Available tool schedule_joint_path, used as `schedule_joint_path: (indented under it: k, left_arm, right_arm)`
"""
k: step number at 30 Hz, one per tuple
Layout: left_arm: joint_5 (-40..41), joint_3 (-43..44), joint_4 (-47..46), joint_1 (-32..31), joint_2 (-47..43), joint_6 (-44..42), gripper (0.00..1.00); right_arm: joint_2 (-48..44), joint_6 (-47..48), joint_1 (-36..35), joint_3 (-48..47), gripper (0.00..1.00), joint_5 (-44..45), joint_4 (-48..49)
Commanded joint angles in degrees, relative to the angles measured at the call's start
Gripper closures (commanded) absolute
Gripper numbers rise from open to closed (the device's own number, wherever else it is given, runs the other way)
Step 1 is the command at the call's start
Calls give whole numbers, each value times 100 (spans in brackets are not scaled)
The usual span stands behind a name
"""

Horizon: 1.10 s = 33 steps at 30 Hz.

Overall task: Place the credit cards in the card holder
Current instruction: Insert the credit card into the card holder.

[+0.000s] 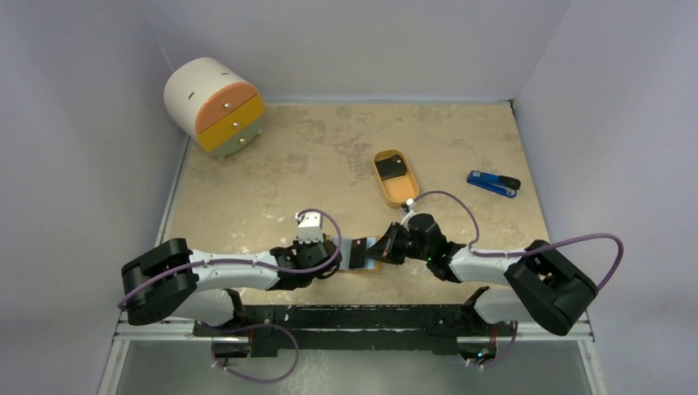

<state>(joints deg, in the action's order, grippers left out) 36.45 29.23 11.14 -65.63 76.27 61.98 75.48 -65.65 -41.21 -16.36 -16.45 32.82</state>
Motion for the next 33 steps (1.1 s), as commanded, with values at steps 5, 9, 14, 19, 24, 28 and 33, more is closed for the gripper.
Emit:
schedule_joint_path:
  k: [5,9,14,19,24,28,33]
  left_arm:
    - [-216,-68,-6,30,72,51,73]
    - [-217,-76,-17,32,72,51,73]
    - [-234,-91,-46,28,94,60,73]
    - [-243,-99,-50,24,99,60,73]
    - [-243,-96,-59,32,97,60,73]
    - [-245,-107,-63,32,99,69,73]
    - [-297,-123,-121,28,98,69,73]
  right_arm:
    - [-3,-66,-10,1,100,-131,313]
    - [72,-60,-10,6,100,-165,362]
    - [267,-116,-12,34,100,-240,565]
    - [442,-200,-14,71,100,-309,810]
    - [565,-315,-15,125,100,-328,1017]
    - [548,-425,-12,207,100,-221,1109]
    - [641,-383,-10,120,100,-201,1164]
